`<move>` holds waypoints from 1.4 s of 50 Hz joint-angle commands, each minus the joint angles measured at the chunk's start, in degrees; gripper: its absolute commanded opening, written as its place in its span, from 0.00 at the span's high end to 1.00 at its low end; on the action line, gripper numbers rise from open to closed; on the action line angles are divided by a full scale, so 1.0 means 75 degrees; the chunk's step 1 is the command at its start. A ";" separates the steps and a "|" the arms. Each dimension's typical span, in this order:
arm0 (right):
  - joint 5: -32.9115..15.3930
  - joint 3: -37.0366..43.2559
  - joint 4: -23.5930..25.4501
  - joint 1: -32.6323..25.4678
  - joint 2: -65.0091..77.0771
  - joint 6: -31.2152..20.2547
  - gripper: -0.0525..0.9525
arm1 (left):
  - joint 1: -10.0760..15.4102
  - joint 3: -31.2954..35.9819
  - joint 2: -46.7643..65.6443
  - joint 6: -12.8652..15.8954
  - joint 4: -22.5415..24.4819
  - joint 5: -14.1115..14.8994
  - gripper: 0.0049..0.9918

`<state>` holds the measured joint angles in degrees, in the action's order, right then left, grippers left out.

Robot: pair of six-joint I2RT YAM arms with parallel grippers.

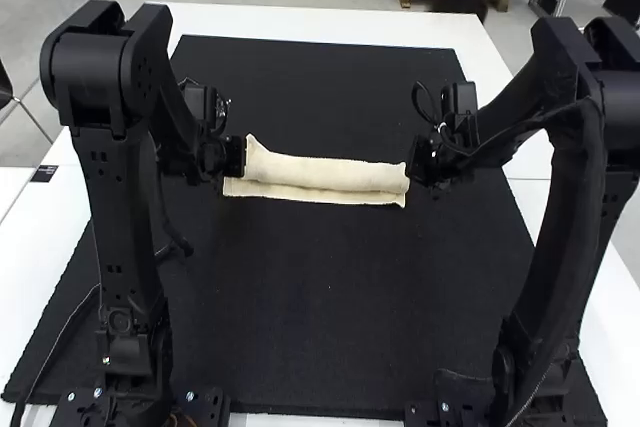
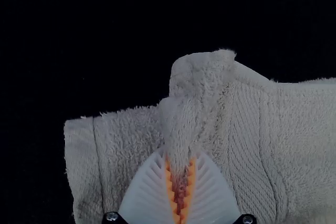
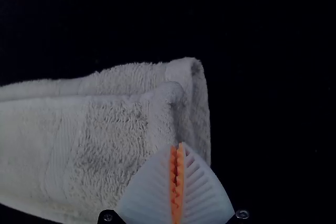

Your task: Fold the towel.

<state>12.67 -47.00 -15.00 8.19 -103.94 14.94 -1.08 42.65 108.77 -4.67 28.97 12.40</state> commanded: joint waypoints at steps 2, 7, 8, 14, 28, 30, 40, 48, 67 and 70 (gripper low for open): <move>-0.0013 0.0103 -0.0202 0.0080 0.0253 -0.0047 0.95 | -0.0032 -0.0250 -0.0405 0.0142 0.0039 0.0045 0.97; -0.0025 0.0103 -0.0261 0.0092 0.0206 -0.0047 0.95 | -0.0055 -0.0402 -0.0569 0.0142 0.0004 0.0045 0.97; -0.0013 0.0103 -0.0273 0.0092 0.0195 -0.0047 0.95 | -0.0067 -0.0437 -0.0604 0.0142 -0.0007 0.0045 0.97; -0.0025 0.0103 -0.0320 0.0080 0.0136 -0.0047 0.95 | -0.0125 -0.0590 -0.0757 0.0142 0.0004 0.0034 0.98; -0.0048 0.0150 -0.0589 0.0080 -0.0192 -0.0058 0.95 | -0.0219 -0.0836 -0.0710 0.0153 0.0227 -0.0013 0.97; -0.0048 0.0150 -0.0601 0.0080 -0.0239 -0.0058 0.95 | -0.0219 -0.0894 -0.0686 0.0153 0.0379 -0.0025 0.97; -0.0060 0.0162 -0.0753 0.0080 -0.0497 -0.0058 0.95 | -0.0207 -0.1011 -0.0569 0.0153 0.0520 -0.0072 0.97; -0.0072 0.0185 -0.0824 0.0080 -0.0672 -0.0070 0.95 | -0.0219 -0.1129 -0.0487 0.0153 0.0614 -0.0072 0.97; -0.0095 0.0150 -0.0835 0.0163 -0.0684 -0.0070 0.95 | -0.0289 -0.1093 -0.0464 0.0048 0.0661 -0.0072 0.55; -0.0095 0.0150 -0.0882 0.0163 -0.0684 -0.0058 0.95 | -0.0301 -0.1070 -0.0464 0.0025 0.0625 -0.0060 0.30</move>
<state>12.56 -46.30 -21.12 8.80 -108.95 14.94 -2.59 34.33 104.36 -4.36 33.32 12.10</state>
